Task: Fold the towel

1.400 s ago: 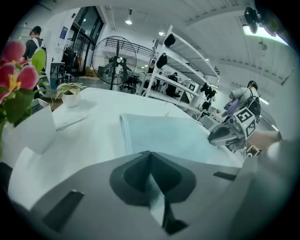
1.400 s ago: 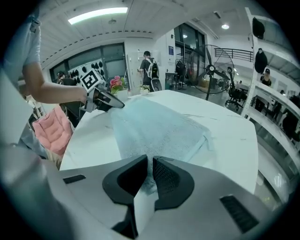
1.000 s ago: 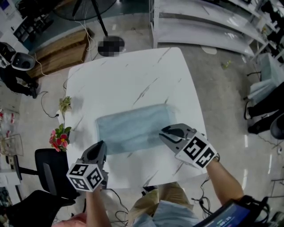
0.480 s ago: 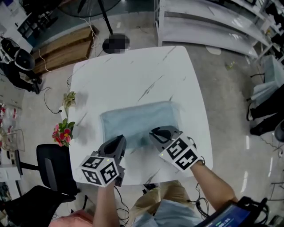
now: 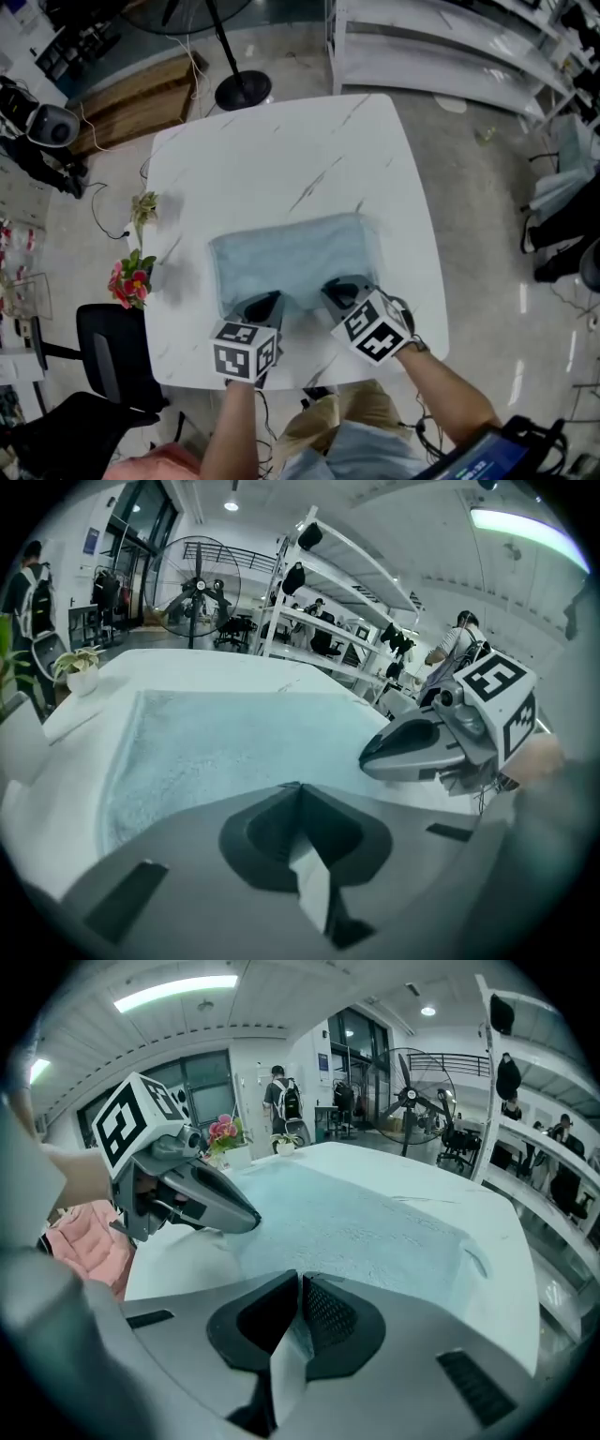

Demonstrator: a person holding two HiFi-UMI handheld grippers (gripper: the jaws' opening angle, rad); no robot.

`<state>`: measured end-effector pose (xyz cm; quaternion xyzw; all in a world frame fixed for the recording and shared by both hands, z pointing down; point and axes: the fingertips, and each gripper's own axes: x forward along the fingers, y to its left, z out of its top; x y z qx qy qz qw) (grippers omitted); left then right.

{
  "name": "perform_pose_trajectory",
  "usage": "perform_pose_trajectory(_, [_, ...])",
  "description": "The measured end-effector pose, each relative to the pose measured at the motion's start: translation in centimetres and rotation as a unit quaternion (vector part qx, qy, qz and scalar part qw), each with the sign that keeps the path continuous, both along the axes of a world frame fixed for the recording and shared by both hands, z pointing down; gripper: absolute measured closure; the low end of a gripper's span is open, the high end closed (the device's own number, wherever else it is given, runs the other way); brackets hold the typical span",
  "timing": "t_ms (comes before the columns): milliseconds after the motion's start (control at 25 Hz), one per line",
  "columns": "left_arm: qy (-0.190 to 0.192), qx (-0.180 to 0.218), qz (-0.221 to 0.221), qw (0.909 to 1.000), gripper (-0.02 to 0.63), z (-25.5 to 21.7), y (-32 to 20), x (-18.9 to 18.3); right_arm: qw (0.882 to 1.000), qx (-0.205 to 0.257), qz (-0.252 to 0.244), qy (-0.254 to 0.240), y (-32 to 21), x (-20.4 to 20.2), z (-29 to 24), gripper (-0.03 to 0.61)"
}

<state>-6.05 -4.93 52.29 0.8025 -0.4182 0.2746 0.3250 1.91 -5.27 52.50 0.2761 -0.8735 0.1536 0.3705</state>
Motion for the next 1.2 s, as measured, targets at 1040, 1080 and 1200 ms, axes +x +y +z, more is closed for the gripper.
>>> perform_pose_trajectory(1040, [0.024,0.076,-0.012,0.9968,0.606,-6.6,-5.4,-7.9,0.998,0.041,-0.016,-0.052,-6.1,5.1,-6.7,0.545])
perform_pose_trajectory(1080, [0.025,0.079,0.005,0.9965,0.606,-6.7,-6.6,-6.7,0.997,0.047,-0.027,-0.055,-7.1,4.0,-6.6,0.544])
perform_pose_trajectory(1200, [0.028,0.075,0.058,0.9951,0.606,-6.1,-9.4,-2.8,0.995,0.045,-0.059,-0.063,-9.1,0.6,-6.1,0.545])
